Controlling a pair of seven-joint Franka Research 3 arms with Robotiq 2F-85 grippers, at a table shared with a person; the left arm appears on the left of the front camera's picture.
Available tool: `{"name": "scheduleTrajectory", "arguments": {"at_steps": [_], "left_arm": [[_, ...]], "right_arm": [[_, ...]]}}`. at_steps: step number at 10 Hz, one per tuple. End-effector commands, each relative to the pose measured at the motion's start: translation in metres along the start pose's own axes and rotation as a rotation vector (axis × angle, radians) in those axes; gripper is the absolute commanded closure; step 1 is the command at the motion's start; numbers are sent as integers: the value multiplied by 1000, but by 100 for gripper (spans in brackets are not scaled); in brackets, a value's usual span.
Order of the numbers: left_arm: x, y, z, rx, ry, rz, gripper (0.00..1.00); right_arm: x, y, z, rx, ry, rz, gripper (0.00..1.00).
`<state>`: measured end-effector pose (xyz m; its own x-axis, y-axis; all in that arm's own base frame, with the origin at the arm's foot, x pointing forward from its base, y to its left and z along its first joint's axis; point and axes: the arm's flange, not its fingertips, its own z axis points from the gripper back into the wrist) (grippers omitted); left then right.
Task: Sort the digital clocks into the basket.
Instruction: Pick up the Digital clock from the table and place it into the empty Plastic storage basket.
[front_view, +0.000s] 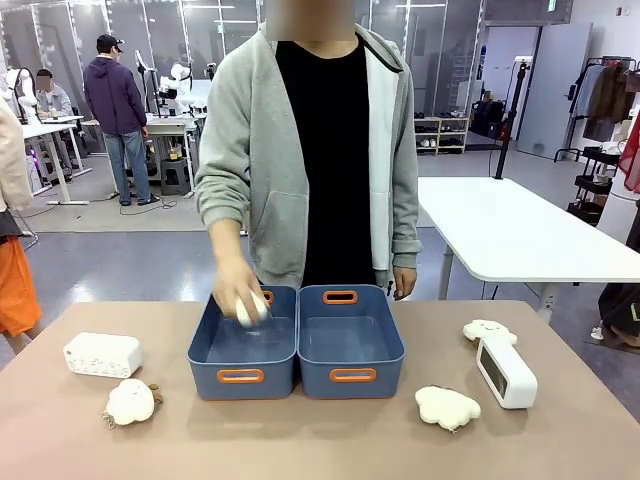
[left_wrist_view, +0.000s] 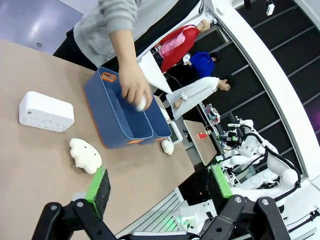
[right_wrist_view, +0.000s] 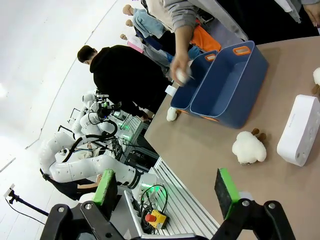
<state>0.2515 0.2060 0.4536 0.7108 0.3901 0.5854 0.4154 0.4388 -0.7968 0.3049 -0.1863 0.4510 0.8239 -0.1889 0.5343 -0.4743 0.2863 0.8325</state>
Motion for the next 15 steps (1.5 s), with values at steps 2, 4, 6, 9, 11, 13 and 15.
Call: {"name": "scheduleTrajectory", "arguments": {"at_steps": [2, 4, 6, 9, 11, 13, 15], "left_arm": [[3, 0, 0, -20, -12, -6, 0], [3, 0, 0, -20, -12, -6, 0], [3, 0, 0, -20, -12, -6, 0], [3, 0, 0, -20, -12, -6, 0], [3, 0, 0, -20, -12, -6, 0], [3, 0, 0, -20, -12, -6, 0], [3, 0, 0, -20, -12, -6, 0]], "right_arm": [[5, 7, -2, -32, 3, -7, 0], [20, 22, -21, -184, 90, -25, 0], [43, 31, -65, -413, 185, -45, 0], [69, 24, -140, -700, 332, -103, 0], [71, 18, -174, -909, 375, -93, 0], [83, -7, -194, -1060, 398, -96, 0], [81, -33, -201, -1103, 416, -142, 0]]}}
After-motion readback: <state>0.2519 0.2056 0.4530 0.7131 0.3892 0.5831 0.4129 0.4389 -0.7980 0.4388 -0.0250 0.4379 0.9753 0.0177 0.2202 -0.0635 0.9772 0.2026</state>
